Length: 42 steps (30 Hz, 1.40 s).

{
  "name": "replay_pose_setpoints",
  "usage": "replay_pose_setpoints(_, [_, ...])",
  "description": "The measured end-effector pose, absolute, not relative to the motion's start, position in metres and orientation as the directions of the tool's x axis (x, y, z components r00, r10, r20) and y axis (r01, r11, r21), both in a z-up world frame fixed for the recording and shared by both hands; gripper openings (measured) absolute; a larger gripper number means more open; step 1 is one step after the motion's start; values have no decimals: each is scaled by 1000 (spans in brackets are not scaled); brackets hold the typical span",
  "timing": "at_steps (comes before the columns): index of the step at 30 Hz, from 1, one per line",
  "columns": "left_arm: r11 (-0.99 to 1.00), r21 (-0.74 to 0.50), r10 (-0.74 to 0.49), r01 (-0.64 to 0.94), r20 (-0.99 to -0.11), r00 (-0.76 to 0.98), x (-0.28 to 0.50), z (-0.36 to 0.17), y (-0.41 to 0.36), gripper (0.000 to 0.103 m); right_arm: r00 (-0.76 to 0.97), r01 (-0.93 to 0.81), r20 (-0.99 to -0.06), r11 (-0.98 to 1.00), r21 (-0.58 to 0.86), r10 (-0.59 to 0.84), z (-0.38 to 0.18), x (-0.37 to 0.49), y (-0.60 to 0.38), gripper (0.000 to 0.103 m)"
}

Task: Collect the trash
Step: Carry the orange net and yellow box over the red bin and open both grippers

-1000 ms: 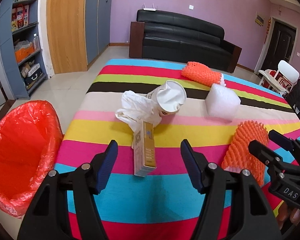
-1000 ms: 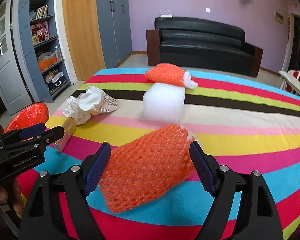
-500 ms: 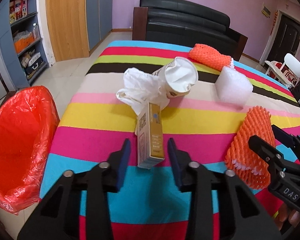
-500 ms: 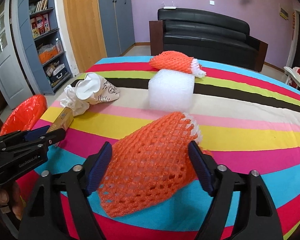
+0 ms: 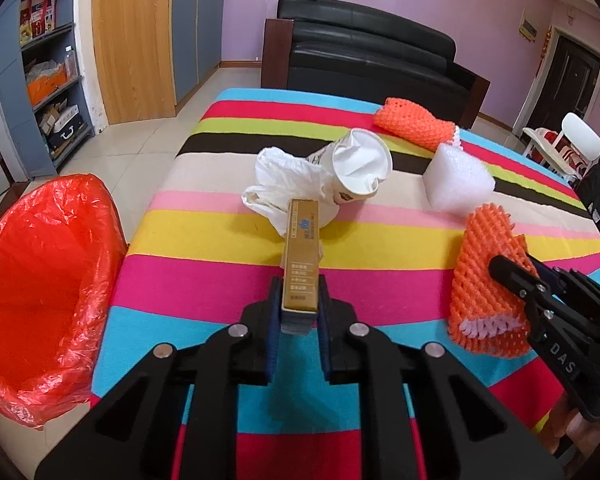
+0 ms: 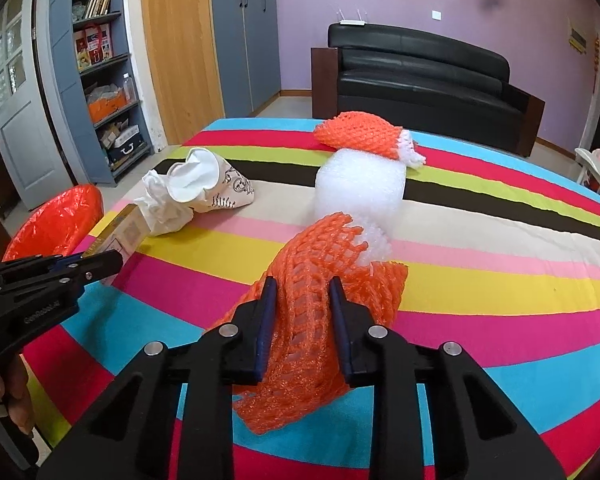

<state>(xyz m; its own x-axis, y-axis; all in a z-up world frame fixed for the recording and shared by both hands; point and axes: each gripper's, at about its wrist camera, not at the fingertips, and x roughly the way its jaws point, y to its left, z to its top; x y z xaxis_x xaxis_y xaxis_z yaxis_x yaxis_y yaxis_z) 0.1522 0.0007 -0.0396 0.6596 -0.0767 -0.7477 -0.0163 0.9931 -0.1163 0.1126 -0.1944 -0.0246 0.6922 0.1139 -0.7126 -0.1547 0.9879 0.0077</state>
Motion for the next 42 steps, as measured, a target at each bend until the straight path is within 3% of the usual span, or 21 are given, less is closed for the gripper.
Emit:
replay_pose_setpoints(19, [984, -150, -32, -97, -682, 731, 128, -3, 45, 16, 764, -215, -623, 977, 2, 169, 11, 112, -163, 24])
replay_pose_setpoints(42, [940, -175, 126, -294, -621, 773, 92, 40, 147, 16, 792, -347, -535, 938, 3, 295, 54, 135, -57, 24])
